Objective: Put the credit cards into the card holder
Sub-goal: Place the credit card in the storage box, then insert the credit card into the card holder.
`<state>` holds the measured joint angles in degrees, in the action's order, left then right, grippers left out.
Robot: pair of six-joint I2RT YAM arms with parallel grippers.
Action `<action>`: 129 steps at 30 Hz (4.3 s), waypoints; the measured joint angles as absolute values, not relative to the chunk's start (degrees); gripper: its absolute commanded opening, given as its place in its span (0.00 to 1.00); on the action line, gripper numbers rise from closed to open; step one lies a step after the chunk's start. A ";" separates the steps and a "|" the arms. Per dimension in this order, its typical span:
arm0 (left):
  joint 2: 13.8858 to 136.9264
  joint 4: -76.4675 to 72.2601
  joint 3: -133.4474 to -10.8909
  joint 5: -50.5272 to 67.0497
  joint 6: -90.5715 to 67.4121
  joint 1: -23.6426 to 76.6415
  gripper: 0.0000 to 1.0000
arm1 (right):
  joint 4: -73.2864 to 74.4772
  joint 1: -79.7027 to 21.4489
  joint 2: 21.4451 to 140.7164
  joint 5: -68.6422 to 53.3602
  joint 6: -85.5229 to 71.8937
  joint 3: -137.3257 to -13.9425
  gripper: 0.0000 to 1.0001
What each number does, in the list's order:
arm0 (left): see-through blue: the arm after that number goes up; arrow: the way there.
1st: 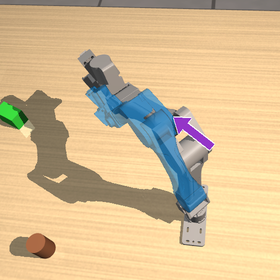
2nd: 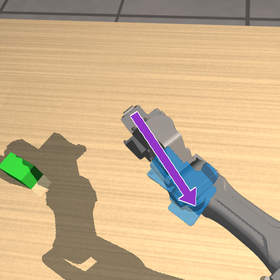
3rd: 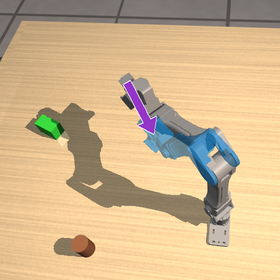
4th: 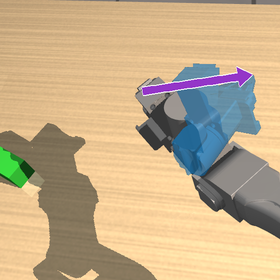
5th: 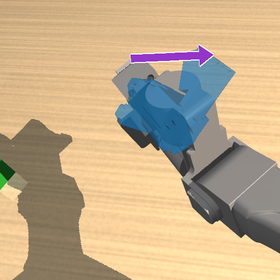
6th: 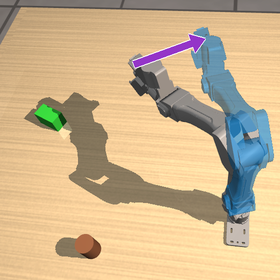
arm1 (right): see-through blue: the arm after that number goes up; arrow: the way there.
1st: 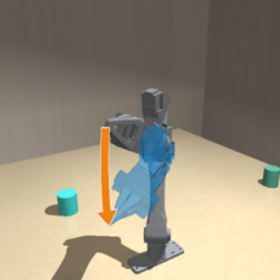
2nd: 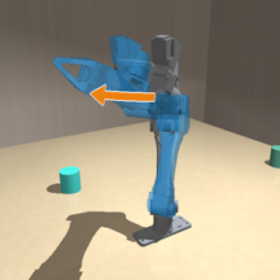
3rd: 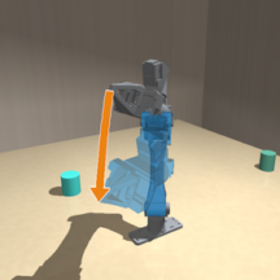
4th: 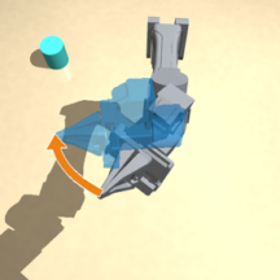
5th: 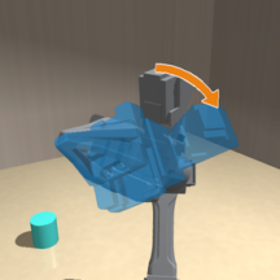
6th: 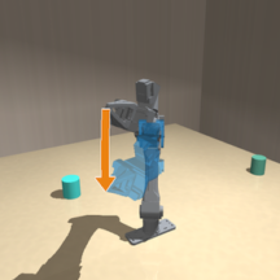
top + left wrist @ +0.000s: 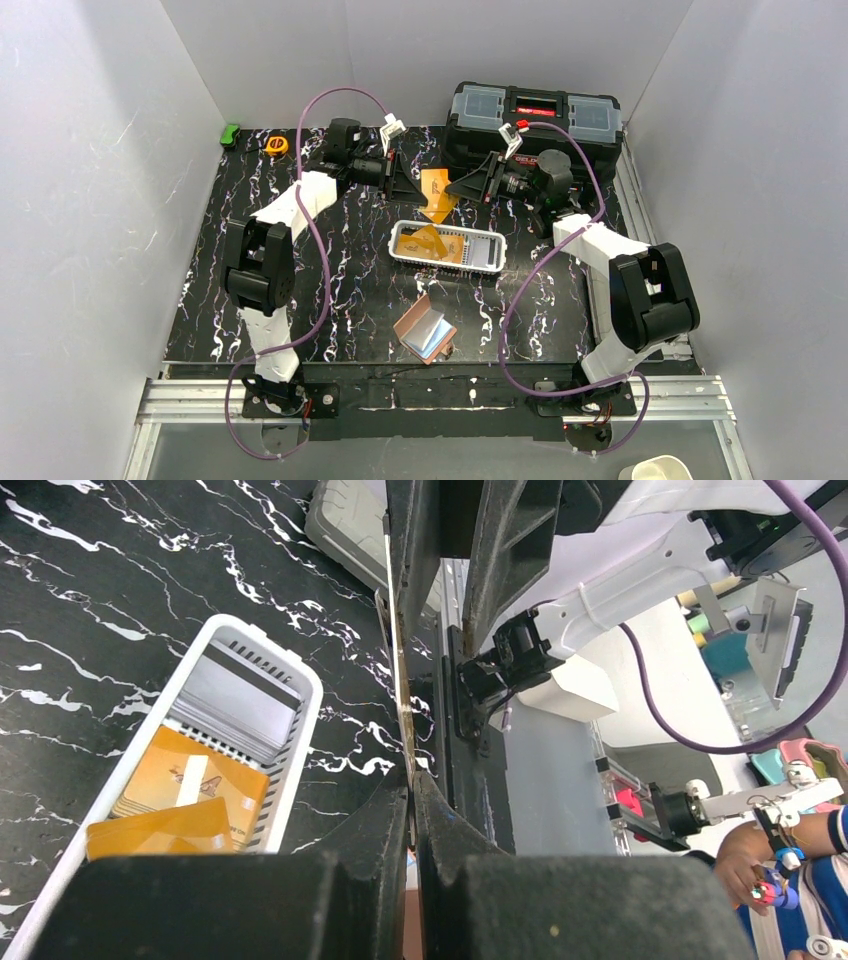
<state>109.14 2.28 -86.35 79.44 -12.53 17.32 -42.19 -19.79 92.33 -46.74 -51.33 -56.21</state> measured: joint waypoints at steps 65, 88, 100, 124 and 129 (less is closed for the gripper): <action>82.63 26.94 -73.47 72.03 6.37 21.52 0.00 | -11.99 -39.94 69.19 -38.52 -35.94 -46.35 0.02; 84.18 32.05 -74.94 76.49 10.44 21.61 0.26 | -5.37 -39.64 73.65 -42.37 -26.68 -57.08 0.01; 83.44 36.38 -68.95 59.29 18.48 23.49 0.68 | 0.86 -38.15 62.26 -36.34 -35.00 -37.04 0.01; 82.02 37.98 -60.31 45.23 27.51 34.30 0.63 | 4.73 -37.85 70.04 -31.24 -44.01 -28.95 0.01; 82.02 37.71 -60.20 44.97 28.47 34.30 0.62 | 6.02 -37.06 73.82 -33.26 -43.99 -31.75 0.01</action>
